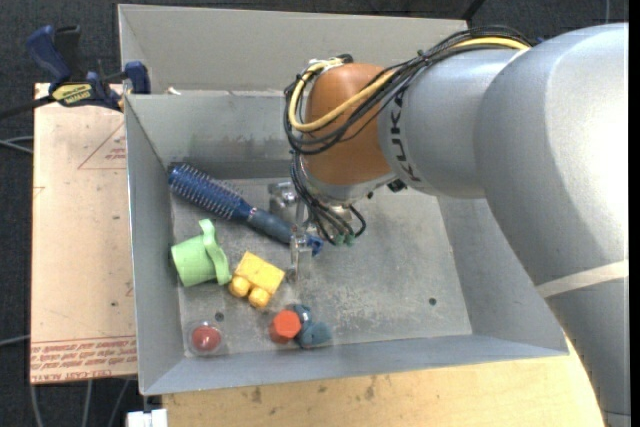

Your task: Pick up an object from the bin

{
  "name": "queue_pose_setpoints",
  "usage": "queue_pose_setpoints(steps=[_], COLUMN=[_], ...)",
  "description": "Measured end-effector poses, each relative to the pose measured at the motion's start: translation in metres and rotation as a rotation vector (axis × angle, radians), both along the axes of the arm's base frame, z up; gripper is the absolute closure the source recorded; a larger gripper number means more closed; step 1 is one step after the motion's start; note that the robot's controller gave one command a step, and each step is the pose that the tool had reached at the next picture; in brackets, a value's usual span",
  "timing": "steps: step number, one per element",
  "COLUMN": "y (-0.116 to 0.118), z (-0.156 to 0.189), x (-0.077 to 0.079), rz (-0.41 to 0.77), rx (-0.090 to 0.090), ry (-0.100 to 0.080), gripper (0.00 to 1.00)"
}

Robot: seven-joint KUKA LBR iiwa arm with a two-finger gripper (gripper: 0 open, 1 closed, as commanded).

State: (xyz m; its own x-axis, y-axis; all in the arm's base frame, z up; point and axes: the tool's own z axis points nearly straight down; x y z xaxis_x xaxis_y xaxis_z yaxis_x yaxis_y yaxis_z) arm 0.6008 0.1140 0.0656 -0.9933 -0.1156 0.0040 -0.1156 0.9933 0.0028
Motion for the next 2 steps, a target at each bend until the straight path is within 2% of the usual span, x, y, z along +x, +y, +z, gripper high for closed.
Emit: queue_pose_setpoints(steps=[1,2], y=[-0.004,-0.026], z=[0.004,0.142], x=[0.002,-0.003], rz=[-0.007,0.456], rx=[-0.002,-0.001], ry=[-0.006,-0.013], gripper=[1.0,1.0])
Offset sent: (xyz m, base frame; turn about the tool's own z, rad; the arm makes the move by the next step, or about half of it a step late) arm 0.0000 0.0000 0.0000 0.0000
